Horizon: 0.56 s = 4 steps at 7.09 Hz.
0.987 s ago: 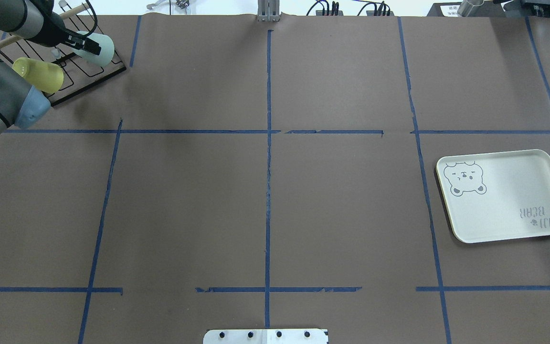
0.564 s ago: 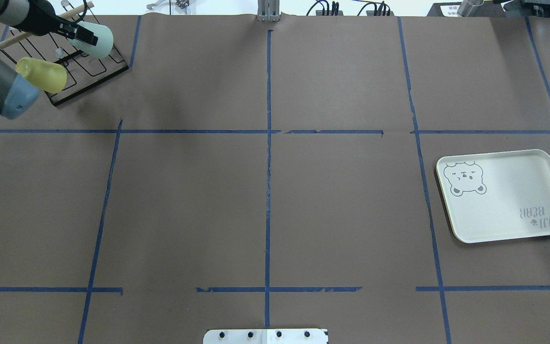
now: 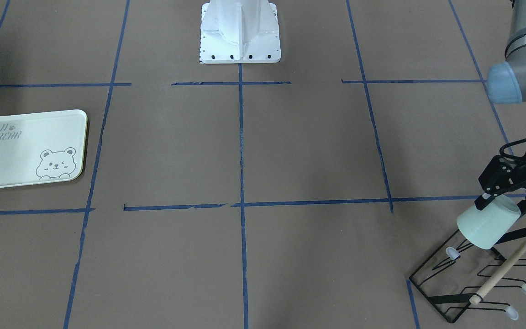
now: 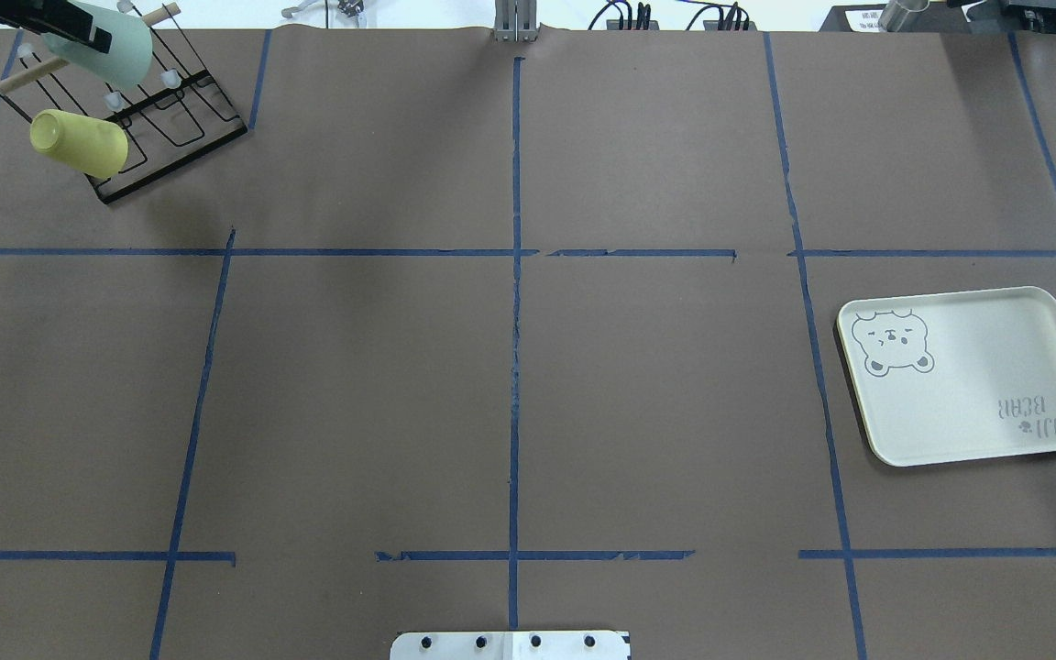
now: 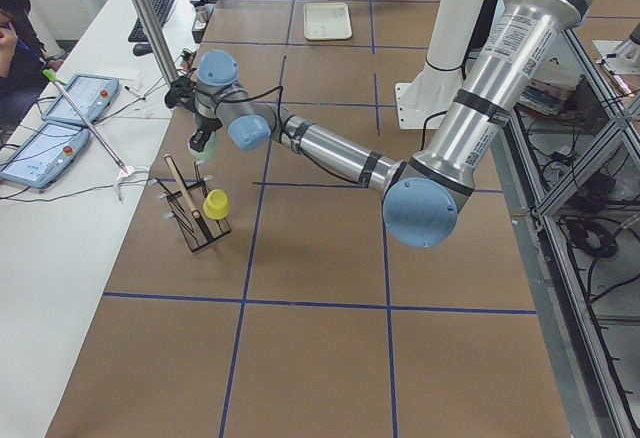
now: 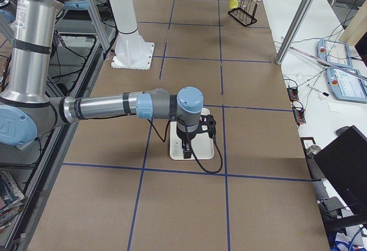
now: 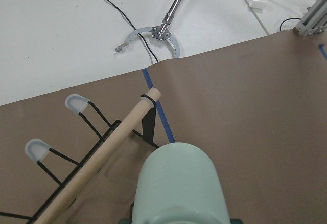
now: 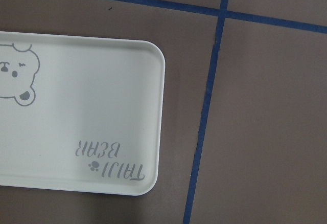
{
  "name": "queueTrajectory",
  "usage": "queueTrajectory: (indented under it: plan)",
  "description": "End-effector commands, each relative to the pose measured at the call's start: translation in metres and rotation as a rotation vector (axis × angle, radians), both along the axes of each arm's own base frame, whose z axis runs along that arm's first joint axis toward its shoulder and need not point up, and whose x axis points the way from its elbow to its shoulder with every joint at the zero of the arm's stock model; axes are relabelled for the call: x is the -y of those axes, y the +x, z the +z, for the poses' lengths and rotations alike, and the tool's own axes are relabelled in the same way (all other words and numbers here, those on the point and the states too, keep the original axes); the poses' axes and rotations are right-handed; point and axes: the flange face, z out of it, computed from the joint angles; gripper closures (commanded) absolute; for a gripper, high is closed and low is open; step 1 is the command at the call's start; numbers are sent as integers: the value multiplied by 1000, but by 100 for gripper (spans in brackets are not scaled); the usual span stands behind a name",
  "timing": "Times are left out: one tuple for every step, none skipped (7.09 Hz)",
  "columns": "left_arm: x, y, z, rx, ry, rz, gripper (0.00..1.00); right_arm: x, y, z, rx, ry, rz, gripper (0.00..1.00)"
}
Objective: Left arm grabs green cup and hands to right arm on tray
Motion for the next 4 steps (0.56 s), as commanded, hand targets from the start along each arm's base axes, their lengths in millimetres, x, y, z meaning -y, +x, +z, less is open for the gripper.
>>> queueTrajectory:
  plan:
    - [-19, 32, -21, -80, -91, -32, 53, 8, -11, -21, 154, 33, 12, 0]
    - [-34, 66, -16, -138, -146, -58, 53, 13, -17, -37, 190, 54, 71, 0]
    - [-47, 99, -23, -194, -151, -98, 53, 19, -36, -59, 232, 110, 130, 0]
    - [-60, 130, -28, -235, -164, -104, 54, 19, -58, -80, 298, 176, 174, 0]
